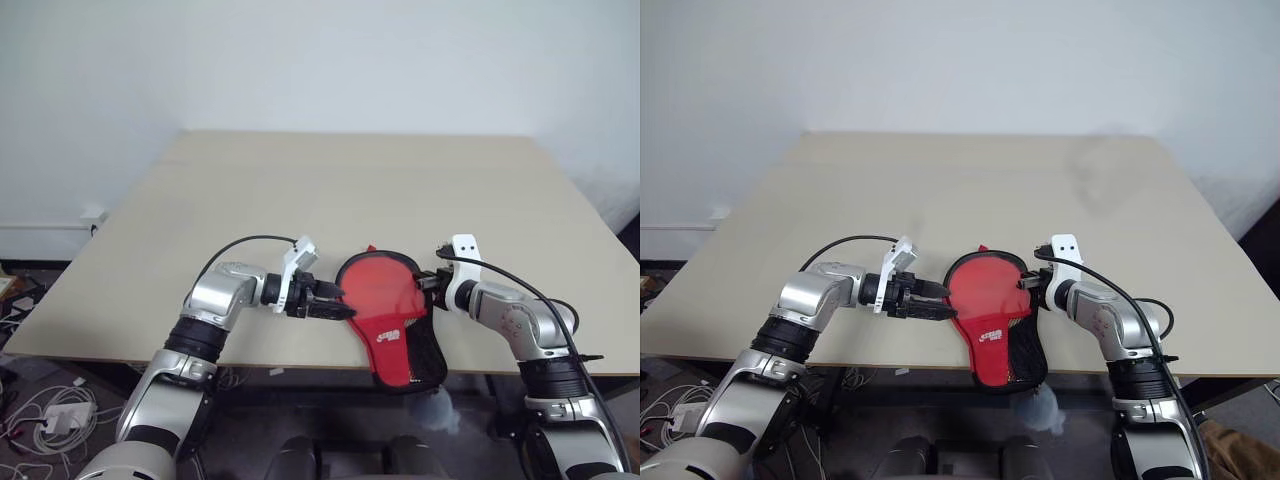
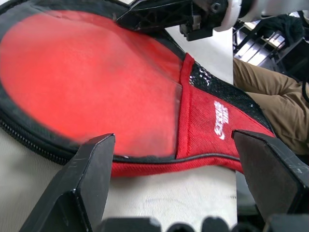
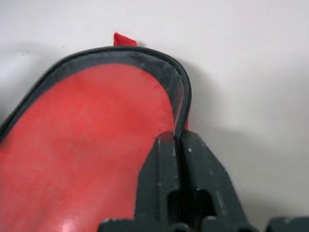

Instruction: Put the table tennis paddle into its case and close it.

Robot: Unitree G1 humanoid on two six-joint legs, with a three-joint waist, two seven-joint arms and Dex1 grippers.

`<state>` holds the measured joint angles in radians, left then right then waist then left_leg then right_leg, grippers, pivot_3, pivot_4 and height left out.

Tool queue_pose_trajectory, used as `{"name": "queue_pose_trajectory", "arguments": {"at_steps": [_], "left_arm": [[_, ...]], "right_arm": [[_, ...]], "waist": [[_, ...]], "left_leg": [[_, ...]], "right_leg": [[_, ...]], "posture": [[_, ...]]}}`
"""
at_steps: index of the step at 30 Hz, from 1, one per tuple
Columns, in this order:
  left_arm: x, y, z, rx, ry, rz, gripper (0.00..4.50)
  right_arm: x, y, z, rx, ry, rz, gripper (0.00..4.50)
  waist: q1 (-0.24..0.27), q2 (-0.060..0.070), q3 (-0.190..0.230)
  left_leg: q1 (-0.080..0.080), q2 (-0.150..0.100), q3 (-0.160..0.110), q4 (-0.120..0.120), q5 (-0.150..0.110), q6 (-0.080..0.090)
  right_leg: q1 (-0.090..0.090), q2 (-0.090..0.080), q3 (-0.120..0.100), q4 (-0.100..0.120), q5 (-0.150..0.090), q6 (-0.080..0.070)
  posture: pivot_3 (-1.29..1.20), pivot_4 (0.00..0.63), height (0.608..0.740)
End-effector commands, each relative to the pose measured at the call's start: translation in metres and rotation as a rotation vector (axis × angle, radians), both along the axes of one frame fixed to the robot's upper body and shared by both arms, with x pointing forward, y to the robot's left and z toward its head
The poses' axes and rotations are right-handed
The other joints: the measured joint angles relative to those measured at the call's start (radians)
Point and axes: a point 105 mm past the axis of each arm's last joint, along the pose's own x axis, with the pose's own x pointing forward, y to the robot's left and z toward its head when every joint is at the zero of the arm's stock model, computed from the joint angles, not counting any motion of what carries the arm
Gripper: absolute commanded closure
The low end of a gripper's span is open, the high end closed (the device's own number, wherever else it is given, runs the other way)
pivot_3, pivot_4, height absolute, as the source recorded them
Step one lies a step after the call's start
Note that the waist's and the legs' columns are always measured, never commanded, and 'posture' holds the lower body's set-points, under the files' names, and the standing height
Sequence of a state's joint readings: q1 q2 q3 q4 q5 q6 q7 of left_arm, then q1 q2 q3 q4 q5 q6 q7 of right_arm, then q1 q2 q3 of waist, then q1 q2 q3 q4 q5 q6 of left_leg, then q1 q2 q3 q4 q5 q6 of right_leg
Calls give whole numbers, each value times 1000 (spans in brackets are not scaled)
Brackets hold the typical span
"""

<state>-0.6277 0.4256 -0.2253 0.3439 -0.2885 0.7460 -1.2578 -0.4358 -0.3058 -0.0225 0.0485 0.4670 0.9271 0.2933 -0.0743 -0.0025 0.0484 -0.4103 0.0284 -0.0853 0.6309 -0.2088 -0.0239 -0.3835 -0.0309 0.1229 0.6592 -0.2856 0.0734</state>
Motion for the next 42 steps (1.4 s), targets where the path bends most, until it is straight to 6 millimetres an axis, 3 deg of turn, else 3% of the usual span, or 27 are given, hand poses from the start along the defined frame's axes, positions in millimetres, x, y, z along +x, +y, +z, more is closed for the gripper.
{"name": "queue_pose_trajectory", "arguments": {"at_steps": [1, 7, 14, 21, 23, 27, 30, 32, 35, 42], "left_arm": [[-1, -6, 2, -9, -29, -13, 383], [-5, -8, 0, -17, -14, -15, 383], [-13, -3, -3, -4, 4, -47, 383], [-15, -5, -6, -6, 15, -46, 383], [-14, -6, -6, -8, 14, -44, 383], [-13, -7, -5, -8, 1, -30, 383], [-13, -7, -3, -12, -8, -23, 383], [-12, -6, -2, -15, -6, -16, 383], [-8, -3, 0, -12, -9, 1, 383], [6, 9, 6, -4, -38, 47, 383]], "right_arm": [[16, 2, 24, 46, -104, -55, 4480], [43, -20, 46, 102, -190, -291, 4480], [69, -56, 97, 175, -373, -563, 4480], [83, -64, 121, 186, -436, -643, 4480], [86, -62, 115, 174, -417, -642, 4480], [88, -47, 63, 100, -238, -577, 4480], [82, -47, 29, 100, -109, -589, 4480], [78, -56, 15, 67, -59, -634, 3997], [77, -66, 9, 35, -52, -657, 3125], [77, -73, 28, 2, -150, -628, 611]], "waist": [[-4, 0, 0], [-10, 0, 0], [-11, 2, 1], [-28, 2, 1], [-29, 2, 1], [-33, 2, 1], [-42, 2, 1], [-53, 3, 1], [-56, 4, 1], [-53, 4, 1]], "left_leg": [[0, 0, 0, 0, 0, 0], [0, 0, 0, 0, 3, -1], [-1, -1, -1, -1, 4, -1], [0, -1, -2, -2, 4, -1], [0, -1, -2, -2, 4, -1], [0, -1, -2, -3, 4, -1], [1, 0, -2, -3, 4, -1], [1, 0, -2, -4, 4, -1], [1, 0, -2, -4, 4, -1], [1, -1, -3, -3, 4, -1]], "right_leg": [[0, 0, 0, 0, 0, -1], [0, 0, 0, 1, 2, -2], [-1, 0, 0, 1, 2, -2], [-1, 0, 0, 1, 4, -6], [-1, 0, 0, 1, 4, -6], [0, 0, 0, 1, 5, -6], [0, 0, 0, 1, 5, -6], [0, 0, 0, 1, 5, -7], [0, 0, 0, 1, 5, -7], [1, 0, -1, 1, 5, -7]], "posture": [[0, 0, 740], [0, 0, 740], [0, 0, 740], [0, 0, 740], [0, 0, 740], [0, 0, 740], [0, 0, 740], [0, 0, 740], [0, 0, 740], [0, 0, 740]]}}
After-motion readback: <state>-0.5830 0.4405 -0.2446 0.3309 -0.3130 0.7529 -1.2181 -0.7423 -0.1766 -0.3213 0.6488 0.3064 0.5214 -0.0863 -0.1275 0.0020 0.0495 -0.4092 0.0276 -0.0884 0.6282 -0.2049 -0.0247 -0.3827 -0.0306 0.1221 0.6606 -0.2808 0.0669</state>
